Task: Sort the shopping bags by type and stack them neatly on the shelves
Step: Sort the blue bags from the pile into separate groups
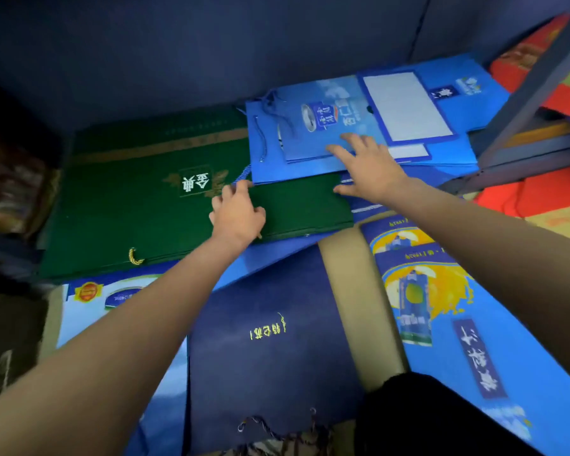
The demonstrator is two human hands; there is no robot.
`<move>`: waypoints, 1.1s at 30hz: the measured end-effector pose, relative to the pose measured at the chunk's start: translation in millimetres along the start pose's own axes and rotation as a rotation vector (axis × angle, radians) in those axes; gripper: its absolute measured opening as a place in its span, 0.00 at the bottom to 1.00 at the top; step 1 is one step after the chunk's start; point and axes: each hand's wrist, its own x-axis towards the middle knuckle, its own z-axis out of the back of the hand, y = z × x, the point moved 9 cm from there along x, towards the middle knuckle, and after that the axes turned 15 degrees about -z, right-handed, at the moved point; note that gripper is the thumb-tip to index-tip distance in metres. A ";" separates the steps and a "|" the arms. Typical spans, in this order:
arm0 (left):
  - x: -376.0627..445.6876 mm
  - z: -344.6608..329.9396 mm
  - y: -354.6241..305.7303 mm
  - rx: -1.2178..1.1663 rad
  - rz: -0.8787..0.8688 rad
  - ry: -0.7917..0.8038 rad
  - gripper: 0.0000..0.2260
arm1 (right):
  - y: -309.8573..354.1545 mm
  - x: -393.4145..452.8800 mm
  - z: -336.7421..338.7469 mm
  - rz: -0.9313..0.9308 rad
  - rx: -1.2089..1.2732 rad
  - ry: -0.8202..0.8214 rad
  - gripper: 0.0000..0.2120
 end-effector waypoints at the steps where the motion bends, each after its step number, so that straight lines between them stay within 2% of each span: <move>1: 1.0 -1.6 11.1 0.029 0.021 0.028 0.23 | 12.2 11.1 -4.0 0.050 -0.143 -0.006 0.37; 3: 1.5 -6.2 30.2 0.056 0.036 0.069 0.24 | 25.6 31.7 -13.2 0.066 -0.302 0.020 0.37; 5: 4.0 -8.8 44.3 0.019 0.007 0.061 0.24 | 31.4 46.4 -18.7 0.065 -0.330 0.052 0.33; 7: 6.7 -5.7 55.9 -0.133 -0.015 -0.001 0.23 | 35.9 50.9 -17.9 0.091 -0.291 0.078 0.27; 9: 6.1 2.8 67.3 -0.347 0.008 -0.089 0.22 | 40.5 46.4 -8.4 0.127 -0.236 0.110 0.27; 11: 1.0 14.9 79.7 -0.438 0.043 -0.178 0.22 | 44.7 32.6 5.4 0.167 -0.185 0.155 0.28; 16: -29.7 63.3 106.8 -0.418 0.069 -0.484 0.19 | 70.2 -53.3 22.6 0.398 -0.125 0.257 0.28; 19: -48.0 72.1 98.1 -0.260 0.011 -0.418 0.19 | 72.3 -115.0 -0.2 0.558 -0.216 0.285 0.30; 20: -52.3 69.7 92.1 -0.207 -0.008 -0.364 0.20 | 62.0 -121.6 -7.0 0.515 -0.227 0.286 0.31; 22: -55.6 55.1 79.6 -0.115 -0.065 -0.217 0.23 | 31.7 -115.8 -15.6 0.307 -0.145 0.266 0.33; 26: -50.5 12.3 59.0 -0.040 -0.095 0.115 0.30 | -30.6 -104.7 -22.1 -0.340 0.518 0.217 0.29; 28: -44.5 0.2 50.9 0.030 -0.058 0.224 0.33 | -40.8 -109.1 -34.4 -0.567 0.735 0.223 0.31; 31: -31.9 6.5 33.4 0.166 -0.070 0.212 0.31 | -47.0 -112.6 -51.2 -0.829 0.923 0.204 0.36; 33: -25.5 13.9 8.7 0.246 -0.235 0.133 0.26 | -48.4 -113.4 -64.8 -0.957 1.111 0.211 0.37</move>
